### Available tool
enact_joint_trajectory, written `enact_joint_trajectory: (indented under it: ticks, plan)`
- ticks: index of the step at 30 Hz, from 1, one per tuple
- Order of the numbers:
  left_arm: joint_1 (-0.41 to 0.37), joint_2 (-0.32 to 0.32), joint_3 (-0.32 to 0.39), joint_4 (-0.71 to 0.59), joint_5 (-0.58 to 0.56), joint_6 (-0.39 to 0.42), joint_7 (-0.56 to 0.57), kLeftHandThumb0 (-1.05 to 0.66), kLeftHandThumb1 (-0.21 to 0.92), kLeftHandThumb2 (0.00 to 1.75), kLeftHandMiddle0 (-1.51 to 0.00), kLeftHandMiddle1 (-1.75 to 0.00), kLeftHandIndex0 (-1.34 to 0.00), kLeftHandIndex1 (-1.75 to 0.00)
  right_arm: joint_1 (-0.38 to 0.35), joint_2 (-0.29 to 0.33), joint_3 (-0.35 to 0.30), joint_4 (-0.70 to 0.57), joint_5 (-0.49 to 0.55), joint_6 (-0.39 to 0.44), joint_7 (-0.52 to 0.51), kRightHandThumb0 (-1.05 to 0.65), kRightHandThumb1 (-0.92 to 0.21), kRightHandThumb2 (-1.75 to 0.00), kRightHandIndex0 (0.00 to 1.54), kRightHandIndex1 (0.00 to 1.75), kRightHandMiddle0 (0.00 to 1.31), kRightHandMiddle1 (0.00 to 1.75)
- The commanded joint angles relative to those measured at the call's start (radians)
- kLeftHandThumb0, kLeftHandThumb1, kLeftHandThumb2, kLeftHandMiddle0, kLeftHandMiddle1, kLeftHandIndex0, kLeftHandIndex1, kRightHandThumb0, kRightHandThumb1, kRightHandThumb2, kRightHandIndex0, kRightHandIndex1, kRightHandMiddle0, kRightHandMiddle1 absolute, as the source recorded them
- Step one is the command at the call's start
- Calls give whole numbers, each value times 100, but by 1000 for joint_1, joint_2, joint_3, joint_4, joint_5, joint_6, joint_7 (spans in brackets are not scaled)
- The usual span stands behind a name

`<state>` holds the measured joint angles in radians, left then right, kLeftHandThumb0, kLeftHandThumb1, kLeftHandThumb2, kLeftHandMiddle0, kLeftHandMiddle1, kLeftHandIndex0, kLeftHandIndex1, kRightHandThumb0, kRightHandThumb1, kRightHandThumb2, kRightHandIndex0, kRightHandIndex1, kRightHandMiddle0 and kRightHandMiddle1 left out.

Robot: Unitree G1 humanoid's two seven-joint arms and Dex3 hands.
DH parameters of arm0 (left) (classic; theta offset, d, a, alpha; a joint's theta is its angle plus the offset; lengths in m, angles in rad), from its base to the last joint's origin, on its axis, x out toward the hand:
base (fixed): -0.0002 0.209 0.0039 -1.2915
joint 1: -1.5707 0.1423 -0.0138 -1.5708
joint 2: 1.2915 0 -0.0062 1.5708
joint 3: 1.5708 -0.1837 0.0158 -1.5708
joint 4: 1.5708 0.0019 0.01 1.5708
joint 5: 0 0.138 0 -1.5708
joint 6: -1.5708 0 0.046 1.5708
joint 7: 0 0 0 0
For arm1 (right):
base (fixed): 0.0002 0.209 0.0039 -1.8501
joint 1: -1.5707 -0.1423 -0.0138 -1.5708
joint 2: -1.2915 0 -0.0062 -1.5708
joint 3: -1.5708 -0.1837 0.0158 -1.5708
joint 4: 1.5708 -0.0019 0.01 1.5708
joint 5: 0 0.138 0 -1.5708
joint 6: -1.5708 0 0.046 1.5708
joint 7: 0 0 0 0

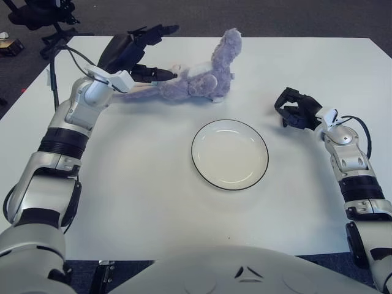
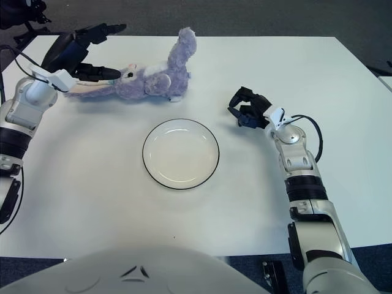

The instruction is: Put the doll into the plate.

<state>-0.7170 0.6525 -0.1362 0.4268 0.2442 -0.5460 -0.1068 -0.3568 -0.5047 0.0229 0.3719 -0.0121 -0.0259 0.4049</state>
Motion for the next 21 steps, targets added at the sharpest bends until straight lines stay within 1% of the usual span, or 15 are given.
enact_joint_trajectory:
  ticks: [1,7,9,12,14,15,18,21]
  plan:
    - [-22,-14,24,-16,-10,41,-35,-68,87,0,-37,0,-35,-14,56,-3,32,54,-36,43,25,-35,-92,-48,73,145,23,170]
    - [-43,-29,33,-14,6,92,-59,-69,85,0,-36,0,-34,-13,53,-9,41,56,-50,36,21,-35,-92,-48,73,145,23,170]
    - [-50,-31,29,-14,20,109,-65,-69,84,0,-37,0,-34,-13,53,-10,43,57,-51,35,21,-35,-92,-48,73,144,23,170]
    - [-76,-34,8,1,53,156,-84,-70,84,0,-36,0,-33,-12,50,-12,45,58,-51,35,23,-35,-92,-48,73,144,23,170]
    - [-82,-37,5,3,61,170,-92,-71,84,0,-36,0,-32,-12,50,-13,46,58,-51,35,22,-35,-92,-48,73,143,23,170]
    - [-103,-41,-6,19,59,210,-131,-71,84,0,-36,0,-32,-12,49,-14,47,60,-51,34,23,-35,-92,-48,73,143,23,170]
    - [-151,-53,-30,57,58,294,-215,-72,84,0,-36,0,-31,-11,48,-16,49,63,-50,32,25,-35,-92,-49,73,143,23,170]
    - [-208,-65,-64,128,85,346,-271,-72,84,0,-35,0,-29,-10,47,-17,51,66,-50,30,25,-35,-92,-49,73,142,22,171]
